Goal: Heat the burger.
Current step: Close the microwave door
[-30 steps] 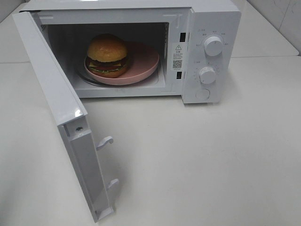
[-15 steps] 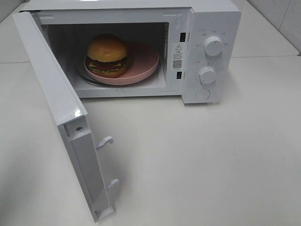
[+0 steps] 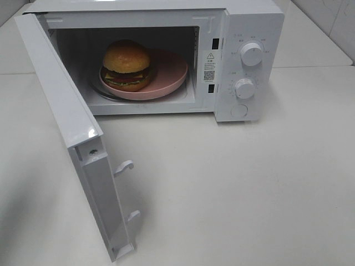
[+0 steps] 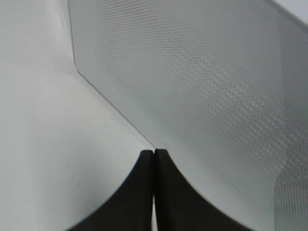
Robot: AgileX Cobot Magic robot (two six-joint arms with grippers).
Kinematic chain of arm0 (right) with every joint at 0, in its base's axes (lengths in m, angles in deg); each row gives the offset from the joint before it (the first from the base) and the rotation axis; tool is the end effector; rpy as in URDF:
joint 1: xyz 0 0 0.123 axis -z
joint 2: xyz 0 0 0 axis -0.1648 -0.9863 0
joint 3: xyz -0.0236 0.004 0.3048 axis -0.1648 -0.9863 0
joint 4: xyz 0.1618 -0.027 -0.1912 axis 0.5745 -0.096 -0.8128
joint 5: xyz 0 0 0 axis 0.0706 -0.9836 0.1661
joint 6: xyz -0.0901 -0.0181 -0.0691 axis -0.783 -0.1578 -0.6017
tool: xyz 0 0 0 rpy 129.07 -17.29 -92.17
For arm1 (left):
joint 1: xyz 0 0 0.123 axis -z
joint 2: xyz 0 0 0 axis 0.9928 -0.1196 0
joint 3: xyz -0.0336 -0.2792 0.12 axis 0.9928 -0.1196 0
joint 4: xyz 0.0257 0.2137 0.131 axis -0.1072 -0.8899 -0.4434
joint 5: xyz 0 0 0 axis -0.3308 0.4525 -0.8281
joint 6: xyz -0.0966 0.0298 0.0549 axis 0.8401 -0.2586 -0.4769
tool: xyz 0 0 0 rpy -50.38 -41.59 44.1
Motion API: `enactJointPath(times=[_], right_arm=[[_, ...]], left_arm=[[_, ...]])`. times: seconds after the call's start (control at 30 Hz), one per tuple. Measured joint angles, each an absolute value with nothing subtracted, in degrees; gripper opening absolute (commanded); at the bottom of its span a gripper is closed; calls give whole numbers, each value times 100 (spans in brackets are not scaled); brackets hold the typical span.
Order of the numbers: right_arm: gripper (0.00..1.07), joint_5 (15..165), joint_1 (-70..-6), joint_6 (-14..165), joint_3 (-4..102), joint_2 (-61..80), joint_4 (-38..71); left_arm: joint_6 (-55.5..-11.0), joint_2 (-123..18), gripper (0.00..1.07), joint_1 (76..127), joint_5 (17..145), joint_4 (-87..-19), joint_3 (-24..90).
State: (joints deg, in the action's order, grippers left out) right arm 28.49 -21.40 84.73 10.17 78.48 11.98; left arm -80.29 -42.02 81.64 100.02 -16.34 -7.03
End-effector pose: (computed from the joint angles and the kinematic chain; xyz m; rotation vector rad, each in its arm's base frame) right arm -0.0020 -0.0083 0.2731 -0.1251 1.9864 0.0909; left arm 0.1896 -0.0408 0.2516 0.2521 2.2696 -0.4232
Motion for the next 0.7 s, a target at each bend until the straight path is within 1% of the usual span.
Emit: enactJointPath(times=[0.07, 0.13, 0.17, 0.23, 0.27, 0.3, 0.33, 0.4, 0.5, 0.57, 0.6, 0.67, 0.7], right_arm=[[73, 2849, -2140, 8473, 1017, 7848, 1198], [73, 2849, -2140, 8473, 1017, 7848, 1198], [73, 2849, -2140, 8473, 1017, 7848, 1198], [73, 2849, -2140, 8473, 1017, 7848, 1198], [73, 2849, -2140, 8473, 1017, 7848, 1198], [73, 2849, -2140, 8473, 1017, 7848, 1198], [73, 2849, -2140, 8473, 1017, 7848, 1198], [73, 2849, -2140, 8473, 1017, 7848, 1198], [73, 2849, -2140, 8473, 1017, 7848, 1198], [73, 2849, -2140, 8473, 1017, 7848, 1198], [73, 2849, -2140, 8473, 1017, 7848, 1198], [73, 2849, -2140, 8473, 1017, 7848, 1198], [73, 2849, -2140, 8473, 1017, 7848, 1198]], left_arm=[[-8097, -4277, 0, 8187, 9973, -1594, -703], [-8223, -4500, 0, 8416, 9738, -1537, -703], [-8223, -4500, 0, 8416, 9738, -1537, -703], [-8241, -4644, 0, 8686, 9474, -1514, -698], [-8241, -4644, 0, 8686, 9474, -1514, -698], [-8246, -4747, 0, 8903, 9274, -1502, -698], [-8246, -4747, 0, 8903, 9274, -1502, -698], [-8246, -4913, 0, 9207, 8930, -1497, -698], [-8246, -4976, 0, 9316, 8827, -1491, -698], [-8258, -5234, 0, 9665, 8541, -1474, -698], [-8258, -5234, 0, 9665, 8541, -1474, -698], [-8258, -5451, 0, 9889, 8351, -1462, -698], [-8258, -5451, 0, 9889, 8351, -1462, -698]])
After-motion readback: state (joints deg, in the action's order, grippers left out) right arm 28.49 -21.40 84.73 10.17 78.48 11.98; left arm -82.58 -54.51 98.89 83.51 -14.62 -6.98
